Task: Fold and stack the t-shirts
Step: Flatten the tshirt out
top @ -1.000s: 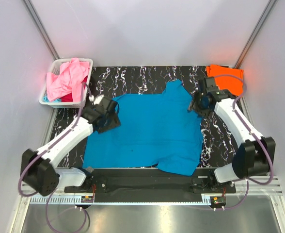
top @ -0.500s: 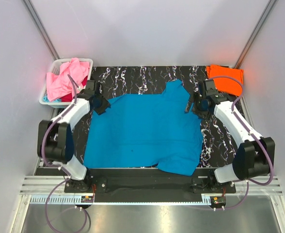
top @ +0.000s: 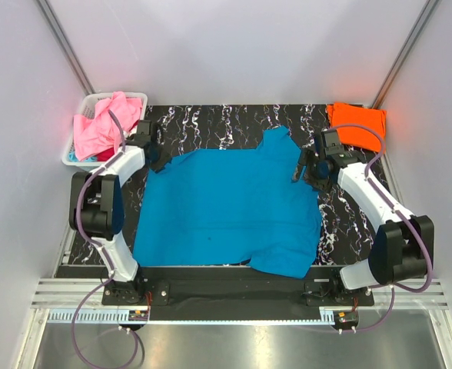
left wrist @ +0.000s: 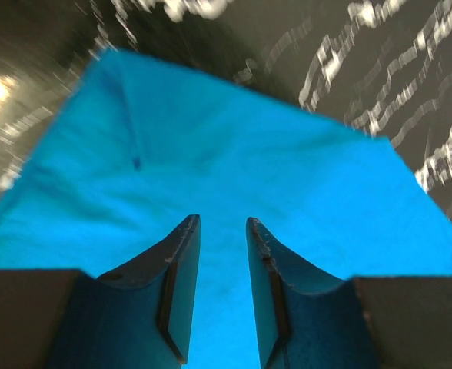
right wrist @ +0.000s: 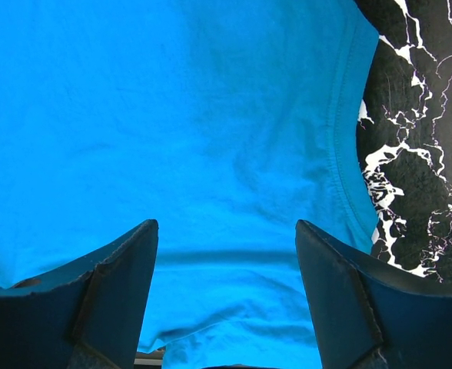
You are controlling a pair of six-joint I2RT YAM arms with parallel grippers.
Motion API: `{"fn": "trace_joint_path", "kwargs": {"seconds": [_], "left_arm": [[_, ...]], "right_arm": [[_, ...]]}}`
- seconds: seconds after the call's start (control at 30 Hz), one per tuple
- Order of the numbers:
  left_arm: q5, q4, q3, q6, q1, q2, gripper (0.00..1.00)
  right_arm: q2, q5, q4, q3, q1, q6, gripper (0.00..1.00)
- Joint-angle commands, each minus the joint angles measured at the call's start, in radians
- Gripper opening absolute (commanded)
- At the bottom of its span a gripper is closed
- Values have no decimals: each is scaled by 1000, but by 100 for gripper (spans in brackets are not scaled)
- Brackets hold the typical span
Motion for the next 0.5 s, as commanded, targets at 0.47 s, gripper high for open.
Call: {"fn": "trace_joint_path", "kwargs": {"seconds": [0.47], "left_arm": [[-206, -123, 134, 34, 9, 133, 50]], "right_arm": [[36, -44, 58, -17, -1, 0, 78]]}}
